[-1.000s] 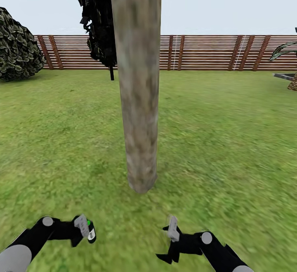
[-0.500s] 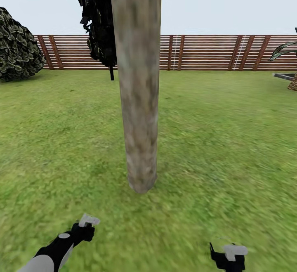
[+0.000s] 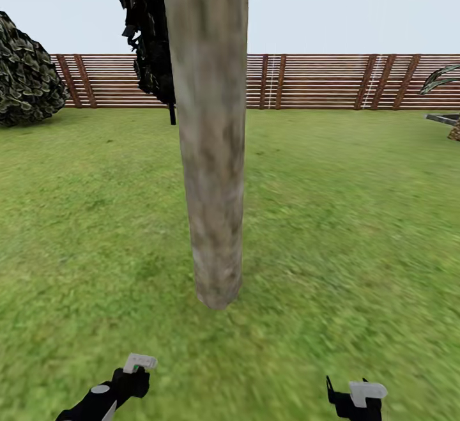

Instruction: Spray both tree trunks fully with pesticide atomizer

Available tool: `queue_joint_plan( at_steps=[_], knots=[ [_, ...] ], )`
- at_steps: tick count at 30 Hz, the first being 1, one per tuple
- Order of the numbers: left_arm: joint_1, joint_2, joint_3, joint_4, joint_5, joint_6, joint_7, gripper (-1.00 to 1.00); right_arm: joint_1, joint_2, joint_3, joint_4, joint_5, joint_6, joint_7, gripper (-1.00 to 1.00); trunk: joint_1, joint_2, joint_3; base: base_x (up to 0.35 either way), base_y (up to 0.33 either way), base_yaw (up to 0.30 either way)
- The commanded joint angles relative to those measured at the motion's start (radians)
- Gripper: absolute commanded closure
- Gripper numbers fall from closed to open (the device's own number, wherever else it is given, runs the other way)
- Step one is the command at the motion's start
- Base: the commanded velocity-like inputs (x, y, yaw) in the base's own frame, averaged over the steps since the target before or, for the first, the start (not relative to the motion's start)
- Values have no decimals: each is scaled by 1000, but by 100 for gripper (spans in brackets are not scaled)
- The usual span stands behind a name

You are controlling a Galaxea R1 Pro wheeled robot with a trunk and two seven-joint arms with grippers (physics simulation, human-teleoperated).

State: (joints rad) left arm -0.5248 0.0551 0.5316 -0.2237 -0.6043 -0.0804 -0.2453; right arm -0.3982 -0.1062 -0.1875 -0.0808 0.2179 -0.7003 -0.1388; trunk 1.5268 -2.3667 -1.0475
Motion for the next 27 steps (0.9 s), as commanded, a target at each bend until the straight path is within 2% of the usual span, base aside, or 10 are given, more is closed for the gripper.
queue_joint_plan(
  at_steps=[1,9,17,23,25,26,27],
  knots=[
    [0,-1,8,0,-10,-4,-5,100,-1,0,-5,1,11,-2,-5,-100,0,0,-1,293,-131,0],
    [0,-1,7,0,-13,3,-6,100,-1,-1,-6,1,11,-2,-5,-100,0,0,-1,259,-154,-214],
    [0,0,8,-1,-13,7,-6,100,-1,-1,-6,1,11,-2,-5,-100,0,0,-1,-44,-245,-296],
    [0,-4,3,-2,-15,9,-7,100,-1,-2,-6,1,11,-2,-5,-100,0,0,-1,-66,-51,-149],
    [-6,-17,2,-4,-11,34,-9,100,-1,-4,-7,1,11,-2,-5,-100,0,0,-1,-4,-3,-11],
    [-12,-30,2,-9,-12,109,-12,100,-1,-4,-6,1,11,-1,-5,-100,0,0,-1,-1,0,-2],
    [-14,-33,2,-13,-12,136,-14,100,-1,-4,-6,1,11,-1,-4,-100,0,0,-1,0,0,-1]
  ],
)
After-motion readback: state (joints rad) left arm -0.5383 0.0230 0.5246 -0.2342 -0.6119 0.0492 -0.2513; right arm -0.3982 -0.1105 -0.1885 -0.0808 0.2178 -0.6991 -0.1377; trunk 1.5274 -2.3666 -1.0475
